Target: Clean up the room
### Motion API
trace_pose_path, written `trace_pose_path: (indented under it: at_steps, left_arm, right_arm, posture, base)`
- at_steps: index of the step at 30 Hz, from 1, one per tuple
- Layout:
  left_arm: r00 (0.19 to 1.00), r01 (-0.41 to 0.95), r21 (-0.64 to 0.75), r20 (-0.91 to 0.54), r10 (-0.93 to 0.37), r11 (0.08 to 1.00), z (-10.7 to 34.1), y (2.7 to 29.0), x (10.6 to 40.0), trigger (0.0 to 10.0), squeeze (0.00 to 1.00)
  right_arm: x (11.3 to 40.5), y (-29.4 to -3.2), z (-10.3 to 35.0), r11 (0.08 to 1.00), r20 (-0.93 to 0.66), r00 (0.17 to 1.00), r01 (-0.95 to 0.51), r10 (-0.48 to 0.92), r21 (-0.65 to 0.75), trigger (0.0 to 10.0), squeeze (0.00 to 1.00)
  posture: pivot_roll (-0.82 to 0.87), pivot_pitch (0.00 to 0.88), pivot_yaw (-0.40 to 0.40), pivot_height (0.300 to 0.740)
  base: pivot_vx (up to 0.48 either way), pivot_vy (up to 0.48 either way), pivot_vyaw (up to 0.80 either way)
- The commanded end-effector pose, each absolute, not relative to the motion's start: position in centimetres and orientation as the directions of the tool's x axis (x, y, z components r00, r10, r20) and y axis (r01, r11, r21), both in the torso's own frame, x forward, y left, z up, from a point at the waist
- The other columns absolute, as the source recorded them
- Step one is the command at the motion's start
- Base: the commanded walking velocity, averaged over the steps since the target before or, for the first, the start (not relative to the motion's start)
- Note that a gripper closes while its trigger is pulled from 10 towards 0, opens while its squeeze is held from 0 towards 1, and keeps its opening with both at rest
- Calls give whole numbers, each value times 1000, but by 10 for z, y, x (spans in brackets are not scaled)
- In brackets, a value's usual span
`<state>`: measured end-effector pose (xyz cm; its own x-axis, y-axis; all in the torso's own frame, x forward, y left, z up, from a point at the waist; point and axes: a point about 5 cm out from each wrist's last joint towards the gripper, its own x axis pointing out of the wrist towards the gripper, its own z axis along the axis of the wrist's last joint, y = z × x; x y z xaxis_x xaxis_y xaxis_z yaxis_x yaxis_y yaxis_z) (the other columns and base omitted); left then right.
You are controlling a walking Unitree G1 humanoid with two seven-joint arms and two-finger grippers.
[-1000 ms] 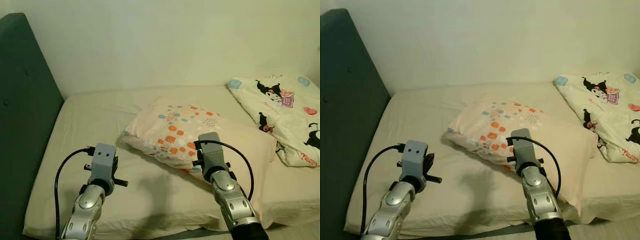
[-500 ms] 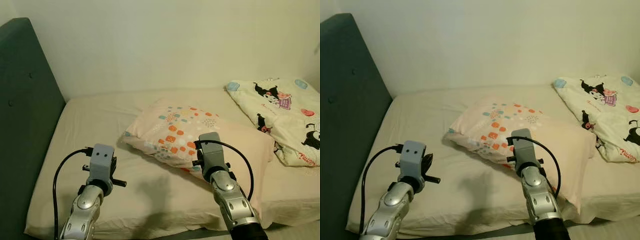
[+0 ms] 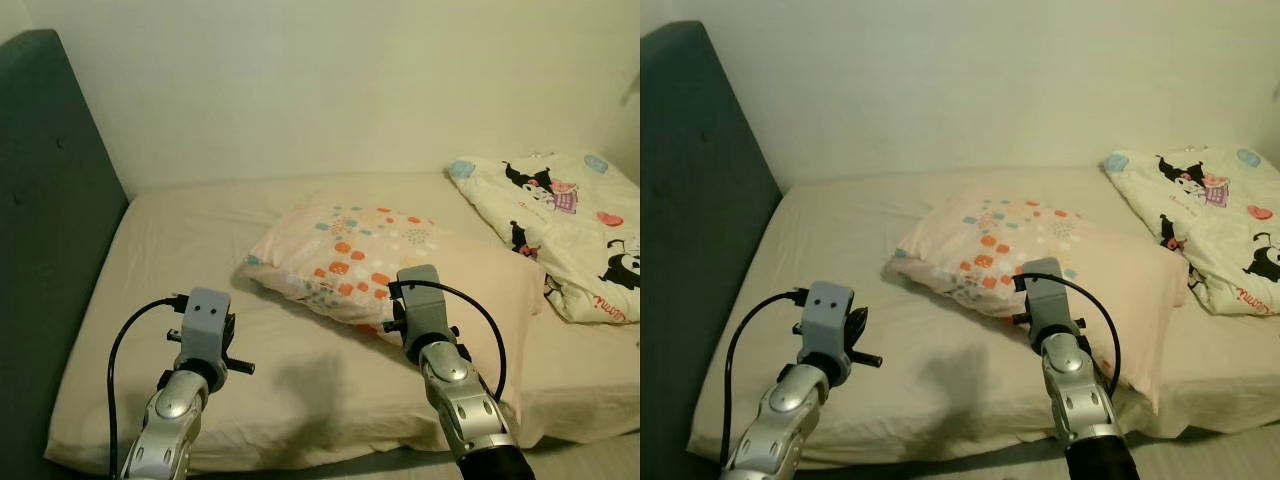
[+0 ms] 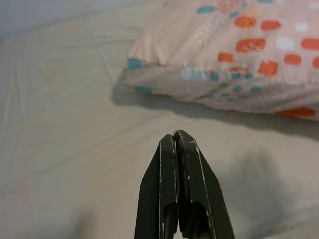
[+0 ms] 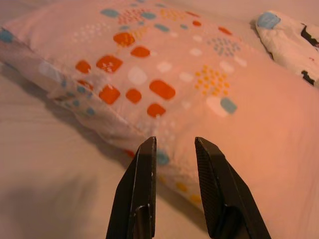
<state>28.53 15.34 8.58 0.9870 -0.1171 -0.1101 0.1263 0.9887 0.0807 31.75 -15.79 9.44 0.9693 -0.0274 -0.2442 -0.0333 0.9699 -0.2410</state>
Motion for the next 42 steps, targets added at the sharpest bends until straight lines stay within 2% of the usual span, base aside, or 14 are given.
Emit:
trace_pose_path:
  at_steps: [1,30,42]
  left_arm:
    - [984,138,81,-125,-128,987,82,151,284,10000,0]
    - [976,184,132,-145,-165,974,83,155,280,10000,0]
    - [972,196,133,-156,-175,972,81,153,280,10000,0]
  right_arm:
    - [314,-159,87,972,-276,961,-34,-32,-231,10000,0]
    - [313,-155,87,982,-266,964,-26,-25,-187,10000,0]
    - [312,-155,86,982,-275,961,-34,-19,-187,10000,0]
  posture:
    - [-72,93,-16,622]
    - [-41,113,9,613]
    - [-52,105,0,560]
  base:
    - [0,0,0]
    - [0,0,0]
    - [0,0,0]
